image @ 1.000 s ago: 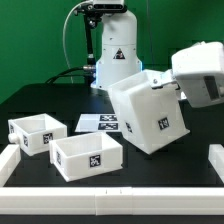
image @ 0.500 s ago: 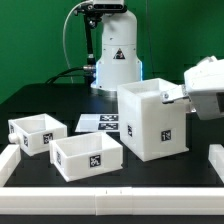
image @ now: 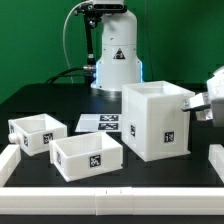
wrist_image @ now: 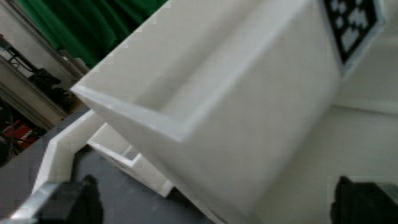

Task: Assemble drawer

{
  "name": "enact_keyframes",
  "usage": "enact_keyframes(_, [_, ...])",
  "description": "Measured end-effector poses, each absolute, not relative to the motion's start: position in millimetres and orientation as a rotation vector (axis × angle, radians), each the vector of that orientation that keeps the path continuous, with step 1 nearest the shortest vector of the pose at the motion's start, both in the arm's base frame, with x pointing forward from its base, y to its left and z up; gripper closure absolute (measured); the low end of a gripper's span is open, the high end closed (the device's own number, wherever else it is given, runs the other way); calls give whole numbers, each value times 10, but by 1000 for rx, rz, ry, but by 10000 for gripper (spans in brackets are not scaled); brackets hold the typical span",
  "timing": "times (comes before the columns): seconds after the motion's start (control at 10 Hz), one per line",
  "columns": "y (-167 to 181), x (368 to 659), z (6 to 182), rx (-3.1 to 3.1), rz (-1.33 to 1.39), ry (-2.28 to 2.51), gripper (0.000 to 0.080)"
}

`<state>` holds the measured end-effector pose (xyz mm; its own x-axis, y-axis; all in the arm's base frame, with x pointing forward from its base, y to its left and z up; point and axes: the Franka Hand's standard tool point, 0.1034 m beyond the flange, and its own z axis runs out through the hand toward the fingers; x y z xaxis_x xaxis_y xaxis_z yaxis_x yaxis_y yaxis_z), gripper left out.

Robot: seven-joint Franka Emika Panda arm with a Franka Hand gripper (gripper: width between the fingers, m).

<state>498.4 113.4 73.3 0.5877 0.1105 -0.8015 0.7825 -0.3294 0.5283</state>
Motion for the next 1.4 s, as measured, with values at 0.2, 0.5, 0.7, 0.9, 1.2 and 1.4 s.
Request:
enact_keyframes(0.2, [1313,5017,782,1838,-765,744,150])
enact_keyframes(0.5, [1554,5149,1180,1957,-604,832,150])
enact_keyframes(0.7, [1390,5198,1758,2053,-500,896,150])
enact_keyframes(0.9, [1019,5336,2151,2135,-406,1010,150])
enact_keyframes(1.2, [640,5383,2123,2180,-264,1156,150])
enact_keyframes(1.4, [652,5332,2079,2232,-262,1092,150])
